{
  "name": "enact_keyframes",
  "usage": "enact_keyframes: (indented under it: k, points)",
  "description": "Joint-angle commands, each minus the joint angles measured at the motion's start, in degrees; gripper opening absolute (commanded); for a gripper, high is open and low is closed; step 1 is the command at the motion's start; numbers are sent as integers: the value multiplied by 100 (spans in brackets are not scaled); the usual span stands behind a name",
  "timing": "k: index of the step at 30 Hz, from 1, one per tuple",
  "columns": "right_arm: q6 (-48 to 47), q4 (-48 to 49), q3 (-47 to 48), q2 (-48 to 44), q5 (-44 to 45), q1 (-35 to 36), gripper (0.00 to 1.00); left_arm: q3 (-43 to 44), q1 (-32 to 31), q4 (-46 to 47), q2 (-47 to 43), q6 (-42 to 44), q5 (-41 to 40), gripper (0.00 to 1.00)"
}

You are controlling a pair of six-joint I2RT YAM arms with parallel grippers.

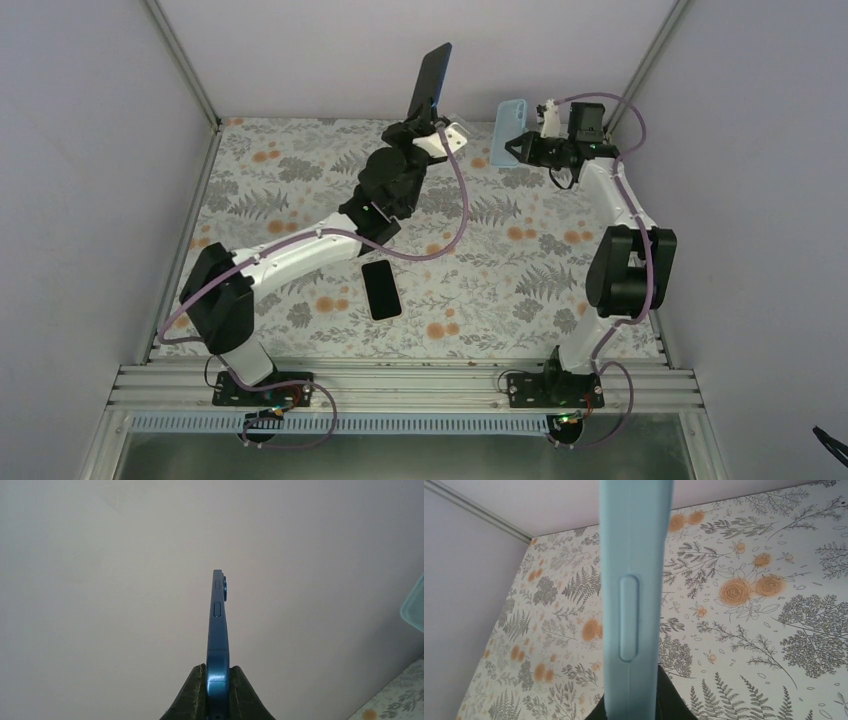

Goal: Take the phone out of the phone case
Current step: Remove the phone case from the phone, then place the phone case at the center of the board.

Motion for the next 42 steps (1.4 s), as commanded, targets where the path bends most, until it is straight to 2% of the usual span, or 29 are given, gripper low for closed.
enact_keyframes:
  k: [1, 7, 13, 16, 19, 26, 30, 34, 37, 40, 42]
  points:
    - [-430, -166, 169, -143, 155, 50, 3, -291, -55, -93, -87, -103, 83, 2]
    - [-1330, -1380, 409, 58, -209, -4, 3, -1288, 318, 179, -467, 616, -109, 2]
    - [-2773, -2646, 257, 409, 85, -51, 3, -2574, 1212, 640, -731, 2009, -386, 2]
    - [-3171, -2862, -39, 572, 320, -60, 3, -3064, 1676, 650, -861, 2290, -417, 2]
    - [-3308, -2702, -323, 650, 630, -91, 4, -3605, 2094, 1113, -967, 2586, -374, 2]
    - [-3319, -2690, -182, 1229, 729, -263, 3, -3917, 2706, 798, -696, 2301, -276, 2]
    - [-3396, -3046, 193, 1688, 255, -465, 4, -3986, 2842, 778, -297, 2200, -98, 2]
    - [-3397, -3133, 355, 1819, 346, -571, 4, -4040, 2844, 570, -22, 2011, -43, 2]
    - [-3377, -3122, 387, 1810, 609, -624, 15, -4058, 2847, 245, 115, 1802, 73, 3]
    - [-3326, -2943, 325, 1715, 1078, -629, 21, -4106, 2844, 107, 284, 1737, 126, 5]
    - [-3351, -2931, 337, 1689, 1259, -641, 31, -4139, 2838, 32, 421, 1734, 148, 6]
